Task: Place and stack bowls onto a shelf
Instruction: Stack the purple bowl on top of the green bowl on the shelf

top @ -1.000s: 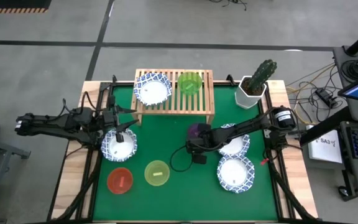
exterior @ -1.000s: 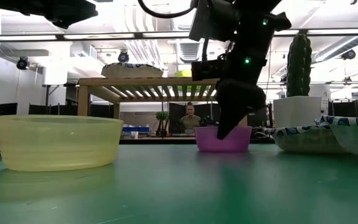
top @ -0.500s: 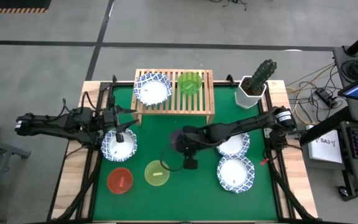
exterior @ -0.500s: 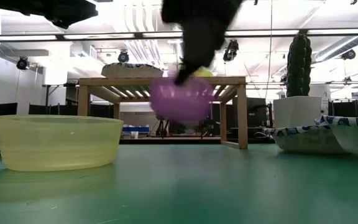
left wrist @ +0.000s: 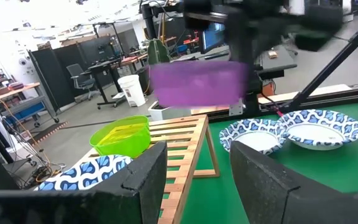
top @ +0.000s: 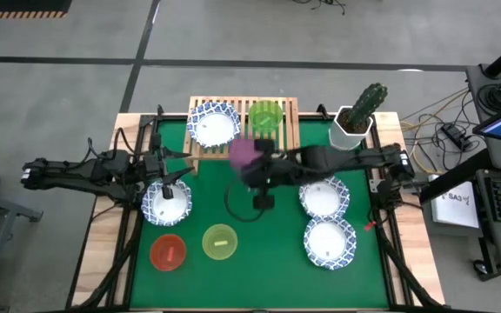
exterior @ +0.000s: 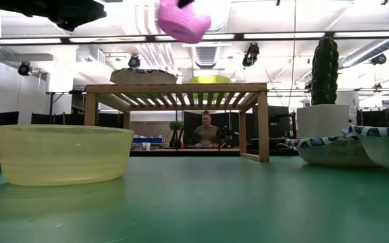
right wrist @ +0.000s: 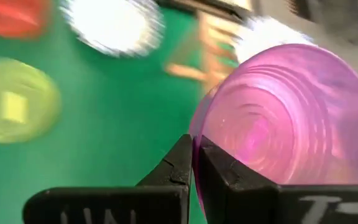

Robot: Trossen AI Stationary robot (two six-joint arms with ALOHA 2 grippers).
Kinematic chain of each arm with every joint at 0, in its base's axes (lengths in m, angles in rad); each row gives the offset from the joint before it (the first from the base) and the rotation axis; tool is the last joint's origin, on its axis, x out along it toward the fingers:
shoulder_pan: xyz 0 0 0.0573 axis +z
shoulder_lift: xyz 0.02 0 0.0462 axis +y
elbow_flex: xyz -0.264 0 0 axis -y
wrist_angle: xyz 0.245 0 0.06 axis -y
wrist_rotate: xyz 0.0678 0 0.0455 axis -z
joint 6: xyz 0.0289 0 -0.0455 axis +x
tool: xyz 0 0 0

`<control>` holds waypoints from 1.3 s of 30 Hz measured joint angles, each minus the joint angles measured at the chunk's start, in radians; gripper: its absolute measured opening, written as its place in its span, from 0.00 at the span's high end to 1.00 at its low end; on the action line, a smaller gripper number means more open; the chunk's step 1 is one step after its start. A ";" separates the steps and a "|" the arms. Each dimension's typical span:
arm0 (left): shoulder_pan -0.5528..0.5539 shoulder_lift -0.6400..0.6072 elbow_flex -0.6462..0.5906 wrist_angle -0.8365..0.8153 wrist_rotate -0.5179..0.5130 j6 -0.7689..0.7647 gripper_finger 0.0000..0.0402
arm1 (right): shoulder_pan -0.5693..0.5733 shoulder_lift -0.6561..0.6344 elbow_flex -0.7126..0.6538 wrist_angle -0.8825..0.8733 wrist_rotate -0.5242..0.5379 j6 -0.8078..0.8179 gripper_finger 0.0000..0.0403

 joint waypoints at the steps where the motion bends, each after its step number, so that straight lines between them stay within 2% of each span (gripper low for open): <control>1: 0.000 0.000 0.000 0.000 0.000 0.002 0.60 | -0.018 0.000 0.017 -0.040 0.031 -0.001 0.98; 6: 0.000 0.000 0.000 0.000 0.000 0.003 0.60 | -0.157 0.000 0.043 -0.131 0.051 -0.014 0.98; 12: 0.000 0.000 0.000 0.000 0.000 0.003 0.60 | -0.313 0.001 0.038 -0.084 -0.097 -0.081 0.98; 18: 0.000 0.000 0.000 -0.001 0.000 0.010 0.60 | -0.407 0.001 0.037 -0.093 -0.128 -0.074 0.98; 24: 0.000 0.000 0.000 -0.001 0.000 0.010 0.60 | -0.432 0.001 0.037 -0.092 -0.228 -0.067 0.98; 39: 0.000 0.000 0.000 -0.001 0.000 0.010 0.60 | -0.434 0.001 0.035 -0.086 -0.230 -0.065 0.82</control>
